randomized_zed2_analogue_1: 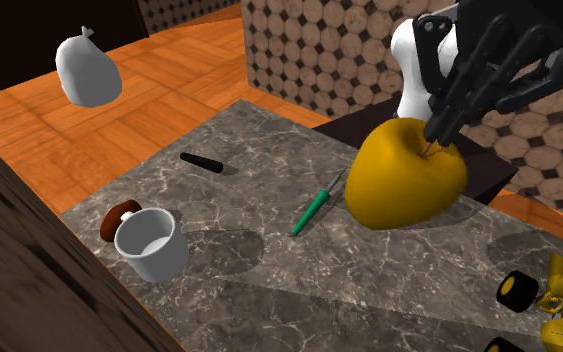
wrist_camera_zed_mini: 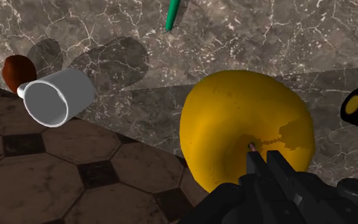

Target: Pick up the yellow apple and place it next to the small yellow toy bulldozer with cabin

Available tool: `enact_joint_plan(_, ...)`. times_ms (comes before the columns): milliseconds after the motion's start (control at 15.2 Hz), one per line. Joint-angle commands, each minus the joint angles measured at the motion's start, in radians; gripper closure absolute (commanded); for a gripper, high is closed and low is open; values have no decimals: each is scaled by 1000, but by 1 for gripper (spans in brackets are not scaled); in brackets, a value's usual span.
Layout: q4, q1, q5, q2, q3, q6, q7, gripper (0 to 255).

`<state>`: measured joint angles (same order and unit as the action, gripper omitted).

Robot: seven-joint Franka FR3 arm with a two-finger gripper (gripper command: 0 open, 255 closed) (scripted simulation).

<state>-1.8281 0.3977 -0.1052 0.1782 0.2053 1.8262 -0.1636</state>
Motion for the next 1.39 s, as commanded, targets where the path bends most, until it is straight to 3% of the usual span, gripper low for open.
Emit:
enact_joint_plan(0,-28,21,3,29,29,-5,50,255)
enact_joint_plan(396,-67,73,15,79,110,-31,176,255)
enact_joint_plan(1320,-263,76,12,88,114,155,200,255)
